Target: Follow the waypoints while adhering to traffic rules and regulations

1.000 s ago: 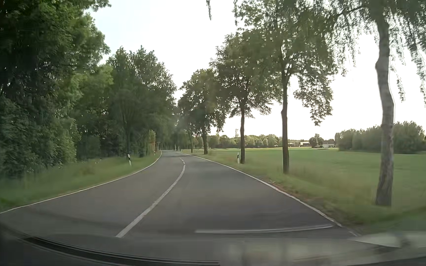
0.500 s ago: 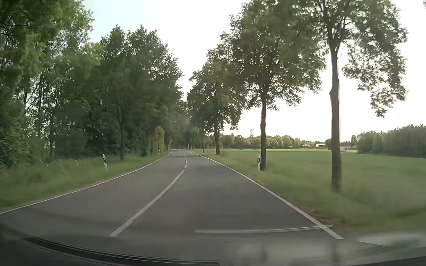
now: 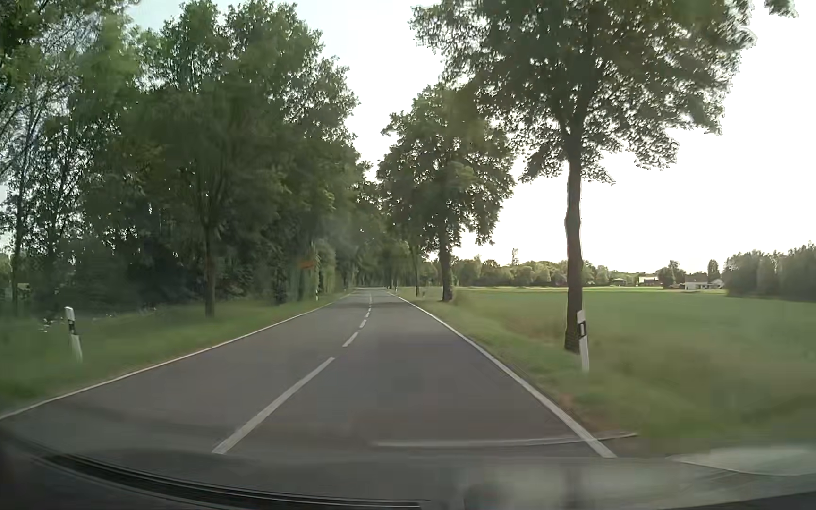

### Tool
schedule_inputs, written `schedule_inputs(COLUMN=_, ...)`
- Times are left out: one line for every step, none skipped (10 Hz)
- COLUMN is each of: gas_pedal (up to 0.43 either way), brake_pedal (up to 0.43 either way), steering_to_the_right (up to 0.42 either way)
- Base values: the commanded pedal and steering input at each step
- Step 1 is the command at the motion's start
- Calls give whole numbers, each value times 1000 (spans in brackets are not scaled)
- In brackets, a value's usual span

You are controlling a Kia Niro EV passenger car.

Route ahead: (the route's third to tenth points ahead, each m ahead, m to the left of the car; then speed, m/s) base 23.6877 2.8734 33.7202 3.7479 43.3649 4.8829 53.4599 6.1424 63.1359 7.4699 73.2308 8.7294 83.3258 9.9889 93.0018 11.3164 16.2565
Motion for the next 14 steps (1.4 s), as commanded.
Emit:
schedule_inputs(gas_pedal=469, brake_pedal=6, steering_to_the_right=-33)
schedule_inputs(gas_pedal=469, brake_pedal=6, steering_to_the_right=-32)
schedule_inputs(gas_pedal=469, brake_pedal=6, steering_to_the_right=-32)
schedule_inputs(gas_pedal=469, brake_pedal=6, steering_to_the_right=-31)
schedule_inputs(gas_pedal=469, brake_pedal=6, steering_to_the_right=-30)
schedule_inputs(gas_pedal=469, brake_pedal=6, steering_to_the_right=-29)
schedule_inputs(gas_pedal=469, brake_pedal=6, steering_to_the_right=-26)
schedule_inputs(gas_pedal=469, brake_pedal=6, steering_to_the_right=-23)
schedule_inputs(gas_pedal=469, brake_pedal=6, steering_to_the_right=-22)
schedule_inputs(gas_pedal=469, brake_pedal=6, steering_to_the_right=-21)
schedule_inputs(gas_pedal=469, brake_pedal=6, steering_to_the_right=-19)
schedule_inputs(gas_pedal=469, brake_pedal=6, steering_to_the_right=-18)
schedule_inputs(gas_pedal=469, brake_pedal=6, steering_to_the_right=-13)
schedule_inputs(gas_pedal=469, brake_pedal=6, steering_to_the_right=-10)
